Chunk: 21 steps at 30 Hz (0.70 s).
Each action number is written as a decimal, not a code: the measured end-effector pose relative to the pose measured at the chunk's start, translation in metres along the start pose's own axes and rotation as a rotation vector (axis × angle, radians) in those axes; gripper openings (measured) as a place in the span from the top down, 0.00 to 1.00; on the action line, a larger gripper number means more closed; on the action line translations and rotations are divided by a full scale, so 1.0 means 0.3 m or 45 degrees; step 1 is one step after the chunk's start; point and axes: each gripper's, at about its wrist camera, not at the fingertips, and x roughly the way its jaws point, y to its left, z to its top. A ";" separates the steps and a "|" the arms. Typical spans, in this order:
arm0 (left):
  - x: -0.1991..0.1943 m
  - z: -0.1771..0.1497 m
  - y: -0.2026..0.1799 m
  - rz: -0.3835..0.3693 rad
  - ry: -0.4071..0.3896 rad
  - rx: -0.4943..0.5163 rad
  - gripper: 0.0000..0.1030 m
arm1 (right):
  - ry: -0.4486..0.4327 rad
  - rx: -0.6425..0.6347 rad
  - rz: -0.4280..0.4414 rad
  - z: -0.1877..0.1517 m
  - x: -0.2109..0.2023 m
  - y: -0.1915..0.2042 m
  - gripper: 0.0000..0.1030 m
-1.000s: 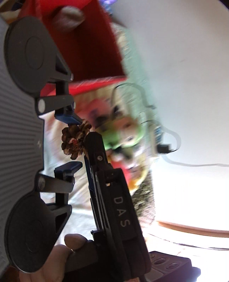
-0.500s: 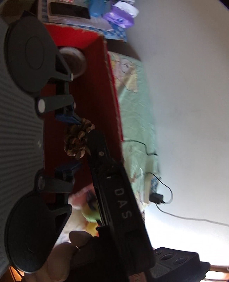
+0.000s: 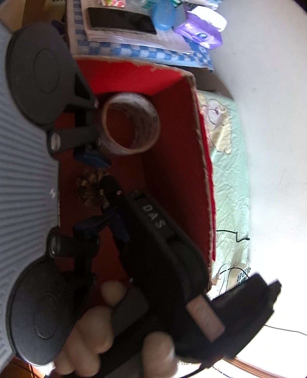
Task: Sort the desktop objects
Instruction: 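Lift the pine cone with the right gripper over the red box, then lower the pine cone into the box and open the right gripper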
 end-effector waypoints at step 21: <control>-0.007 -0.075 0.095 -0.007 0.026 -0.056 0.58 | 0.283 -0.100 0.121 0.023 0.197 0.111 0.60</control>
